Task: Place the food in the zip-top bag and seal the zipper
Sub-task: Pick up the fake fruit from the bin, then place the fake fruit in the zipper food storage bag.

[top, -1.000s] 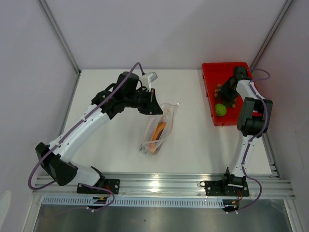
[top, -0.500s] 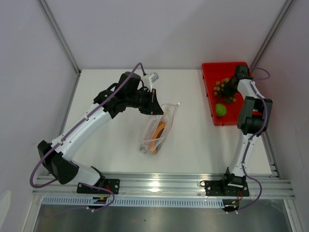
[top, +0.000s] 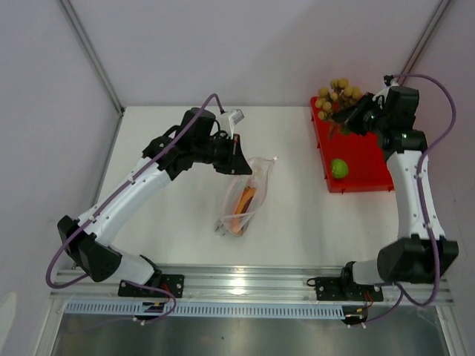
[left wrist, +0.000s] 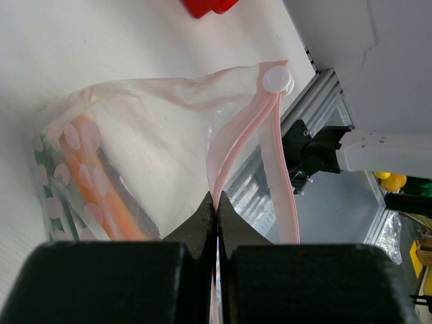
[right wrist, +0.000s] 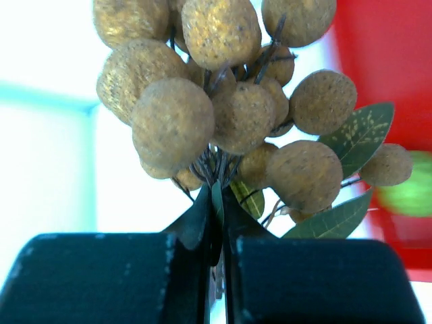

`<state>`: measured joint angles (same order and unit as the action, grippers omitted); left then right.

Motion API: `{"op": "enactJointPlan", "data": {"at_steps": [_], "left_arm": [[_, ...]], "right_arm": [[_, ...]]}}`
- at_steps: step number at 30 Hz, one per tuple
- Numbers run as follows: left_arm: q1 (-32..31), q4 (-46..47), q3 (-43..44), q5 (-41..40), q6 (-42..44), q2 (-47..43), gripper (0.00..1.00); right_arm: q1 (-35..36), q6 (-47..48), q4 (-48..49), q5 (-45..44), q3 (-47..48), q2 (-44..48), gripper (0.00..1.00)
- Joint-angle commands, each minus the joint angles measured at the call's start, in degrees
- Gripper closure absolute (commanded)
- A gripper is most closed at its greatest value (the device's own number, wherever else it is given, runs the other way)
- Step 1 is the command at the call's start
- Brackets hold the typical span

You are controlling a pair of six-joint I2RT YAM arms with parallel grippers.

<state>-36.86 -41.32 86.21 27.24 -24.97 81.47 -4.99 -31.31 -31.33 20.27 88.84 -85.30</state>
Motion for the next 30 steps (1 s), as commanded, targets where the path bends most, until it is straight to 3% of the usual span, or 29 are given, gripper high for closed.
{"op": "enactJointPlan", "data": {"at_steps": [1,5,10,24,30], "left_arm": [[0.65,0.19,3.34,2.20,0.27,0.00,0.99],[0.83,0.71,3.17,3.34,-0.43,0.09,0.99],[0.83,2.03,1.77,4.48,-1.57,-0.26,0.99],[2.76,3.79,1.94,8.96,-5.35,0.36,0.99],[4.52,7.65,-0.69,14.06,-8.25,-0.35,1.00]], "right_arm": [[3.32,-3.30,1.97,13.79,-5.23,9.60,1.00],[9.64,-12.53,12.50,21.97,-13.94,21.03,1.00],[19.03,-23.50,27.06,21.83,-22.64,31.48,1.00],[46.20,-31.10,54.16,7.69,-38.63,36.16,1.00],[48.41,-31.89,63.93,3.11,-47.00,37.84,1.00]]}}
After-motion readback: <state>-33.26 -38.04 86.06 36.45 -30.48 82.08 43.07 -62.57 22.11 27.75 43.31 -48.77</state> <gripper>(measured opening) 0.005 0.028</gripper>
